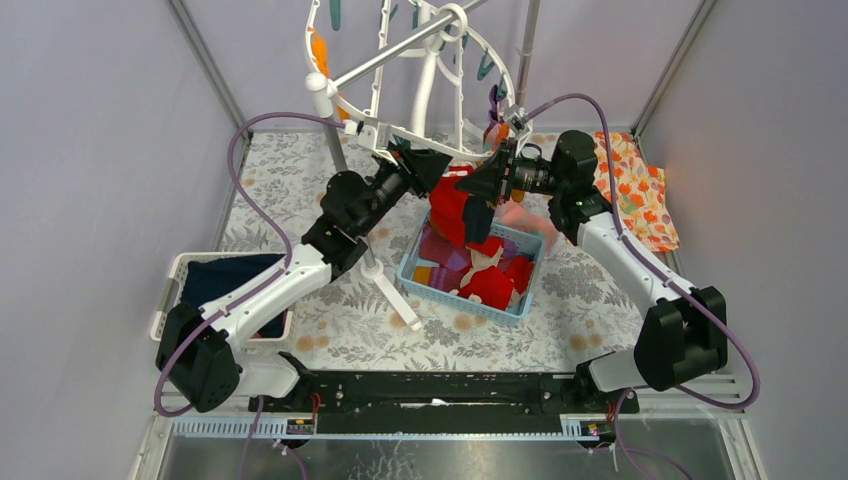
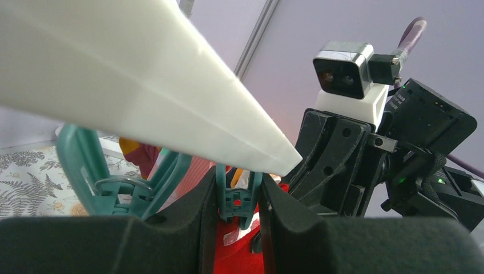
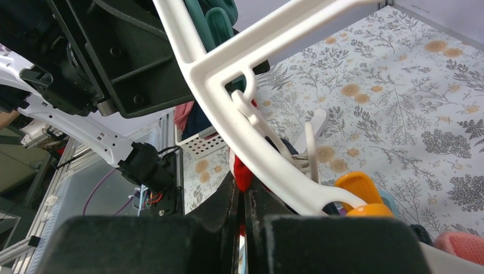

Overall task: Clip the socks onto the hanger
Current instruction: Clamp the sock onto the hanger.

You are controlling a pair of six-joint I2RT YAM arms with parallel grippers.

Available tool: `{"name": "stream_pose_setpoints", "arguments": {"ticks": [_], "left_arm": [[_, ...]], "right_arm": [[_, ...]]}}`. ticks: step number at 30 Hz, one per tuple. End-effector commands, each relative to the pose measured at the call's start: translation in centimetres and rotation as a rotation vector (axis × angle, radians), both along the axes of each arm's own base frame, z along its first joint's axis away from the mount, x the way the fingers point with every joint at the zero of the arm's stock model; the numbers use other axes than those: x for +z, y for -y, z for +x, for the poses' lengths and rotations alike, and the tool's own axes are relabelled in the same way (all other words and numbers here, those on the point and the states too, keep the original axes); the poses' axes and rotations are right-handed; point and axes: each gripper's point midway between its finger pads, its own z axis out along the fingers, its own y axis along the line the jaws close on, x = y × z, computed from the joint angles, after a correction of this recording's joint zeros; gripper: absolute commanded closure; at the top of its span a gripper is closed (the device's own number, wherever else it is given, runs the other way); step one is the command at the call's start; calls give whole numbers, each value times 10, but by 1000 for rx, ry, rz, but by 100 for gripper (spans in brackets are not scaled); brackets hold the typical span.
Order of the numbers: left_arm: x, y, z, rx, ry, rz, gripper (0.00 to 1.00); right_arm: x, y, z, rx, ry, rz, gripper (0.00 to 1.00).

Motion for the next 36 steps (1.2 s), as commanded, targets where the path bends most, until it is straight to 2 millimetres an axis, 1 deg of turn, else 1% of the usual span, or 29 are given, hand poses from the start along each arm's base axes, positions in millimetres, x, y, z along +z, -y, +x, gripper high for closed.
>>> {"name": "stream_pose_setpoints", "arguments": {"ticks": [1, 5, 7, 12, 16, 19, 23, 26, 30, 36], "left_arm": [[13, 4, -12, -72, 39, -12, 80], [12, 7, -14, -103, 36, -10, 80], [12, 7, -15, -109, 35, -9, 80], [9, 7, -14, -111, 28, -1, 80], [7, 7, -12, -109, 25, 7, 79], [6, 8, -11, -104, 28, 15, 79], [9, 9, -11, -117, 39, 8, 79], [14, 10, -15, -145, 48, -3, 79], [18, 10, -21, -168, 53, -9, 79], [16, 12, -25, -194, 43, -7, 79]], "right_arm": [[10, 3, 9, -16, 27, 0, 100], [7, 6, 17, -60, 13, -9, 100], [9, 7, 17, -67, 19, -3, 100], [22, 6, 11, -40, 30, 57, 100], [27, 5, 7, -8, 22, 82, 100], [30, 3, -1, 47, 21, 104, 100], [22, 1, -6, 99, 8, 91, 100], [11, 1, 1, 85, -25, 60, 100], [3, 3, 9, 47, -35, 29, 100], [5, 5, 14, 21, -7, 28, 100]]}}
